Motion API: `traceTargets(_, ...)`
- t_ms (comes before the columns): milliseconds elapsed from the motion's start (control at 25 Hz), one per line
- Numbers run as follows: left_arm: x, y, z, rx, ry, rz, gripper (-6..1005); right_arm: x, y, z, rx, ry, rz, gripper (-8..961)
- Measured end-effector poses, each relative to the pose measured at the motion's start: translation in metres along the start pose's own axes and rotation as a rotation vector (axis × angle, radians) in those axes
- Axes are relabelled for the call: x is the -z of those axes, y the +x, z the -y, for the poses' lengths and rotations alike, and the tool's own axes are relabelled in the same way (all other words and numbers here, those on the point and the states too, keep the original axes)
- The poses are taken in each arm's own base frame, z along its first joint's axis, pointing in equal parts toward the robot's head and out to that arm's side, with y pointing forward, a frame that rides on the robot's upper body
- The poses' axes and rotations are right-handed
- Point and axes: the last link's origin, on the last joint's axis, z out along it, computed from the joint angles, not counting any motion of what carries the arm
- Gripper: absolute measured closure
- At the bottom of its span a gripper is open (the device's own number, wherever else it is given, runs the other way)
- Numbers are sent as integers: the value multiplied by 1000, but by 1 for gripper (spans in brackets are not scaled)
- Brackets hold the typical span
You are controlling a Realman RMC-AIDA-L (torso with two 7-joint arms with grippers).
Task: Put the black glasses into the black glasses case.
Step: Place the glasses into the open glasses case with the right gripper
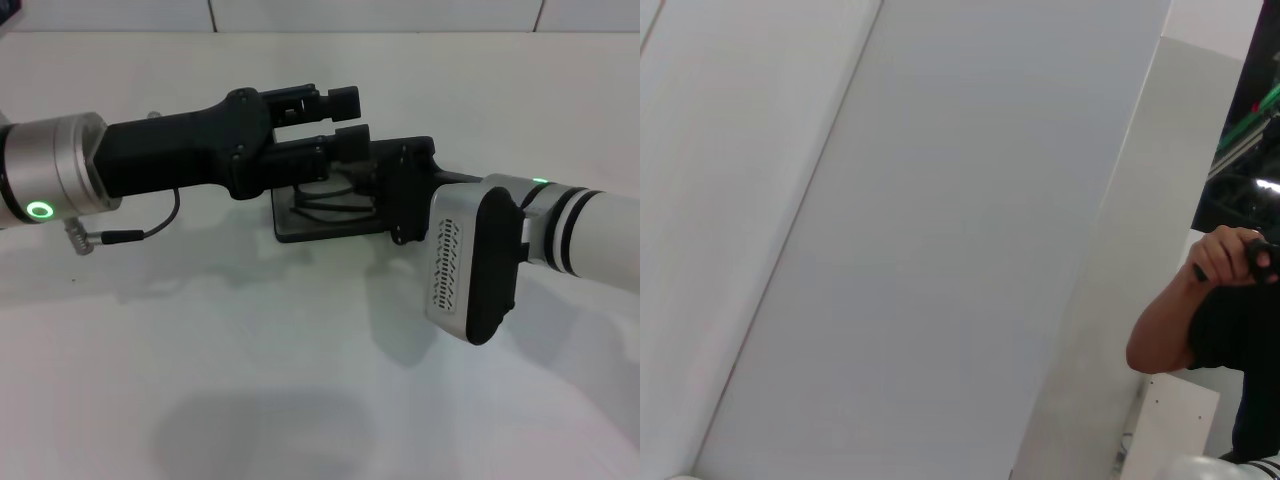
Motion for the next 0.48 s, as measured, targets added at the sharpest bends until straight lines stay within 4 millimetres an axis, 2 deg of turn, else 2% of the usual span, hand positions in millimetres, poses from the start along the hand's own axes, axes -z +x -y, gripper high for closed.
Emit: traceTargets(480,0,-1,0,-1,2,-1,385,2,-1,-10,5,14,-16,829)
